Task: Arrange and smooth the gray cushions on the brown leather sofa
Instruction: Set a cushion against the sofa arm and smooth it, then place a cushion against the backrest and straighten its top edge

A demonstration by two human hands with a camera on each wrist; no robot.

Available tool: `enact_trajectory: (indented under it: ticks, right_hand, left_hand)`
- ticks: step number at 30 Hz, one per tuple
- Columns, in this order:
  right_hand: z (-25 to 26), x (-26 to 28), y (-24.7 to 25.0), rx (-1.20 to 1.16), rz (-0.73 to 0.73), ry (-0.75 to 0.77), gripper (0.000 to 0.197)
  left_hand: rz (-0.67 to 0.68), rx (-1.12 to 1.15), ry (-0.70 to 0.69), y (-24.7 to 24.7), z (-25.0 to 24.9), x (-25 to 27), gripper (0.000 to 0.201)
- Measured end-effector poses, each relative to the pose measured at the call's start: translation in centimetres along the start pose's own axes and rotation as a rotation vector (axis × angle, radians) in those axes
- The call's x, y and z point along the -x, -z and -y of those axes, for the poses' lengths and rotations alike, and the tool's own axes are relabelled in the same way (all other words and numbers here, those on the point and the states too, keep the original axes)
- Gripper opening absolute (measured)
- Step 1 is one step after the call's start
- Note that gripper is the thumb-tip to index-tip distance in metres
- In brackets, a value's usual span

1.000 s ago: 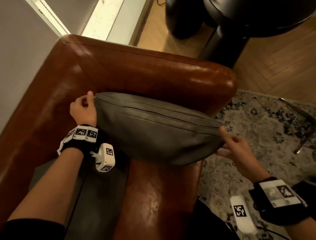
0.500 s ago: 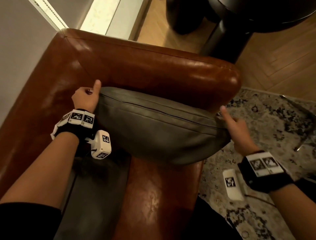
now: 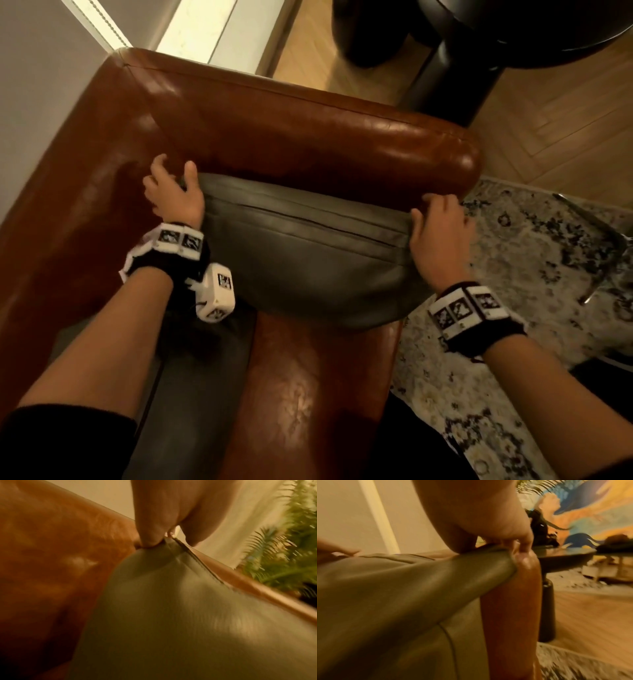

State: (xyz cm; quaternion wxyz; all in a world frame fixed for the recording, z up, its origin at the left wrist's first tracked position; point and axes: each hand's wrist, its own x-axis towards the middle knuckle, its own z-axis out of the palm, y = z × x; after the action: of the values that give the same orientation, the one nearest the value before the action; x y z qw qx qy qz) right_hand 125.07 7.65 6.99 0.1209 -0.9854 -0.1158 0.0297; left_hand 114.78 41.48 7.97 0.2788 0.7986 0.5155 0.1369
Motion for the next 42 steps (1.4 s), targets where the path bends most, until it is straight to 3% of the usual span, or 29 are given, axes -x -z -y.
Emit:
enact_trajectory:
  ticks: [2, 3, 6, 8, 10, 13, 16, 19, 21, 22, 25, 27, 35, 38, 40, 42]
  right_hand:
    - [3.6, 2.1, -0.3, 0.002, -0.059, 0.146, 0.039]
    - [5.8, 3.3, -0.8, -0.061, -0.060, 0.235, 0.042]
    - [11.4, 6.1, -3.0, -0.190, 0.136, 0.392, 0.052]
    - [12.1, 6.6, -4.1, -0.139, 0.213, 0.423, 0.054]
    - [10.2, 6.3, -4.5, -0.068, 0.185, 0.439, 0.056]
    - [4.8, 5.5, -4.2, 0.022, 0.104, 0.372, 0.058]
    - [-0.4, 5.7, -2.4, 0.013, 0.004, 0.071, 0.063]
    - [-3.2, 6.2, -1.5, -0.469, -0.015, -0.396, 0.074]
    - [-3.8, 6.2, -1.6, -0.821, -0.024, -0.575, 0.078]
    - [-3.6, 6.2, -1.4, -0.923, -0.035, -0.605, 0.070]
    - [-2.9, 5.4, -0.5, -1.038, -0.098, -0.547, 0.035]
    - [-2.8, 4.9, -0.4, -1.012, -0.132, -0.494, 0.027]
    - [-3.2, 5.7, -0.5, -0.856, -0.074, -0.427, 0.034]
    - [-2.7, 7.0, 0.3, -0.705, -0.087, -0.378, 0.051]
    - [-0.4, 8.6, 1.7, -0.560, -0.091, -0.159, 0.050]
    - [3.1, 10.9, 2.8, -0.473, -0.066, 0.219, 0.049]
  left_hand:
    - [-0.146, -0.141, -0.216, -0.9, -0.1, 3.3, 0.046]
    - [-0.116, -0.160, -0.390, -1.6, -0.3, 5.4, 0.045]
    - [0.249, -0.319, -0.860, -3.9, -0.3, 10.4, 0.051]
    - [0.362, -0.530, -0.948, -4.4, 0.1, 10.6, 0.054]
    - [0.349, -0.591, -0.882, -3.7, 0.5, 8.8, 0.052]
    - [0.258, -0.596, -0.589, -1.2, 1.9, 4.7, 0.048]
    - [0.118, -0.349, -0.281, 1.2, 2.5, 2.1, 0.054]
    - [0.043, -0.103, -0.061, 1.9, 1.7, 0.9, 0.051]
    - [0.047, -0.006, 0.018, 2.2, 1.1, 0.2, 0.044]
    - [0.046, 0.035, 0.031, 2.4, 1.0, -0.1, 0.042]
    - [0.017, 0.132, 0.053, 2.6, 1.4, -0.8, 0.041]
    - [0.004, 0.148, 0.056, 2.5, 1.5, -0.6, 0.042]
    - [0.018, 0.150, 0.030, 2.8, 1.9, 1.4, 0.048]
    - [0.016, 0.142, -0.027, 3.5, 2.7, 4.5, 0.051]
    - [0.036, 0.178, -0.116, 4.1, 4.1, 8.6, 0.050]
    - [0.053, 0.213, -0.203, 5.0, 6.7, 14.1, 0.048]
